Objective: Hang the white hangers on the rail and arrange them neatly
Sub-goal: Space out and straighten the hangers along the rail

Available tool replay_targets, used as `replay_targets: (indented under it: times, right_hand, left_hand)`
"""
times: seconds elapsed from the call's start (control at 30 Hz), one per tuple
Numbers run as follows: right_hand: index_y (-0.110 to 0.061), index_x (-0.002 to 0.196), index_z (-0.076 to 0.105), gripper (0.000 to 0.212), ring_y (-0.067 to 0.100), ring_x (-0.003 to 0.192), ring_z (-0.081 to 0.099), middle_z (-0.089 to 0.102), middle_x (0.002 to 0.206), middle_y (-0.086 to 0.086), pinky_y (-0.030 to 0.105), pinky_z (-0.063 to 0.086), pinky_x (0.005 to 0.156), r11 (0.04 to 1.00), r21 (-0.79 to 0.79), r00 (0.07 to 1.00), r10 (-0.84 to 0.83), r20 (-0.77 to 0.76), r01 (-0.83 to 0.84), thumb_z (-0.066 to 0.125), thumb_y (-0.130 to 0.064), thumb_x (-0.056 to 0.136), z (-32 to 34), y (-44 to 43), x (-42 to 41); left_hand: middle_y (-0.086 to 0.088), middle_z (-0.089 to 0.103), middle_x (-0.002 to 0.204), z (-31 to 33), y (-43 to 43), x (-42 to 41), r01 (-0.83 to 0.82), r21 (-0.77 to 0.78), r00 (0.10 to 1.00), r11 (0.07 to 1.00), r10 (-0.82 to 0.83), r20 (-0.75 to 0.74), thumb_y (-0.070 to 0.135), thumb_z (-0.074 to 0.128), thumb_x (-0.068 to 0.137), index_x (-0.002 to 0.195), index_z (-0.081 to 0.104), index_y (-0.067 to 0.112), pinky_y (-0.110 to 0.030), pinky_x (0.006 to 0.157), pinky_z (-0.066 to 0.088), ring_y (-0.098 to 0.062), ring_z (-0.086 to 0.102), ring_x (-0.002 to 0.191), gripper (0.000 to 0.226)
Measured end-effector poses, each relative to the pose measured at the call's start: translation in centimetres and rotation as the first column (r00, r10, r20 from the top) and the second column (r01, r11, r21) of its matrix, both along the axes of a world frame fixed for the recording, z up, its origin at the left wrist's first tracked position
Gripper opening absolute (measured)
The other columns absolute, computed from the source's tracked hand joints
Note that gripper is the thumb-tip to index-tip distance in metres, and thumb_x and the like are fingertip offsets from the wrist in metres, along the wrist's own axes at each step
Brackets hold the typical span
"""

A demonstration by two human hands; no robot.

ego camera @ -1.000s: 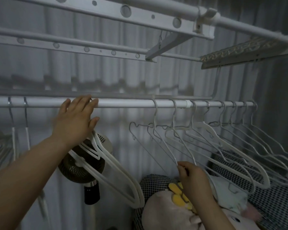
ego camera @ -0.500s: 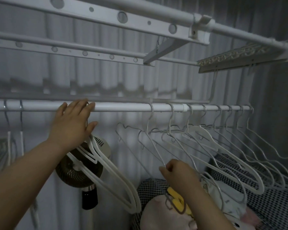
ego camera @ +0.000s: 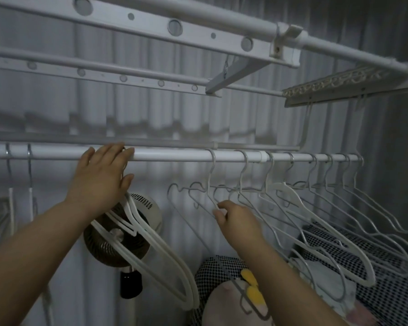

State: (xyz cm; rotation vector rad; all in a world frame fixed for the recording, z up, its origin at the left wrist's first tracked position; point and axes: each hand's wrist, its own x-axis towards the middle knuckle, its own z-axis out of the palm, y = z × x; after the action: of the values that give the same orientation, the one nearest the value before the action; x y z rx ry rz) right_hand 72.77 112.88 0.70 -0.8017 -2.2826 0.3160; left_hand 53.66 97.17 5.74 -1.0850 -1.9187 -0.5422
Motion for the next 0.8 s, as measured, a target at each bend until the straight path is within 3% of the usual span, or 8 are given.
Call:
replay_targets:
  times: [0.23,0.47,0.57,0.8]
  right_hand:
    - [-0.009,0.123,0.054,0.033,0.024,0.106,0.058,0.063,0.117,0.012,0.029,0.045,0.082,0.999,0.031,0.998,-0.037,0.051,0.036,0.037,-0.022,0.098,0.2,0.3,0.0]
    - [-0.003,0.115,0.059,0.031,0.026,0.104,0.059,0.065,0.113,0.015,0.03,0.044,0.081,0.995,0.05,0.995,-0.089,0.047,0.087,0.039,-0.019,0.097,0.4,1.5,0.8]
    - [-0.002,0.112,0.06,0.03,0.027,0.104,0.059,0.065,0.112,0.015,0.03,0.041,0.075,0.993,0.065,0.994,-0.1,0.047,0.097,0.04,-0.019,0.096,0.4,1.9,1.1]
    - [-0.007,0.123,0.052,0.037,0.026,0.112,0.055,0.062,0.118,0.012,0.029,0.043,0.078,0.993,0.043,0.991,-0.109,0.077,0.106,0.042,-0.03,0.095,1.1,1.1,1.6]
  left_hand:
    - [-0.019,0.048,0.137,0.2,-0.4,-0.1,-0.004,-0.023,1.0,1.0,0.004,0.016,0.015,0.067,0.08,0.128,0.05,0.004,-0.052,0.108,0.022,-0.037,0.041,0.128,0.053]
    - [-0.022,0.053,0.13,0.2,-0.1,0.0,0.007,-0.045,1.0,0.999,-0.007,0.012,0.012,0.072,0.075,0.124,0.055,0.002,-0.056,0.103,0.028,-0.04,0.047,0.122,0.053]
    - [-0.021,0.052,0.131,0.3,0.2,0.1,0.01,-0.04,1.0,0.999,-0.009,0.016,0.013,0.07,0.076,0.125,0.054,0.003,-0.054,0.104,0.027,-0.039,0.046,0.124,0.053]
    - [-0.021,0.052,0.132,0.5,0.4,0.5,0.025,-0.07,1.0,0.997,-0.024,0.009,0.022,0.058,0.082,0.126,0.053,0.003,-0.055,0.104,0.028,-0.039,0.047,0.123,0.048]
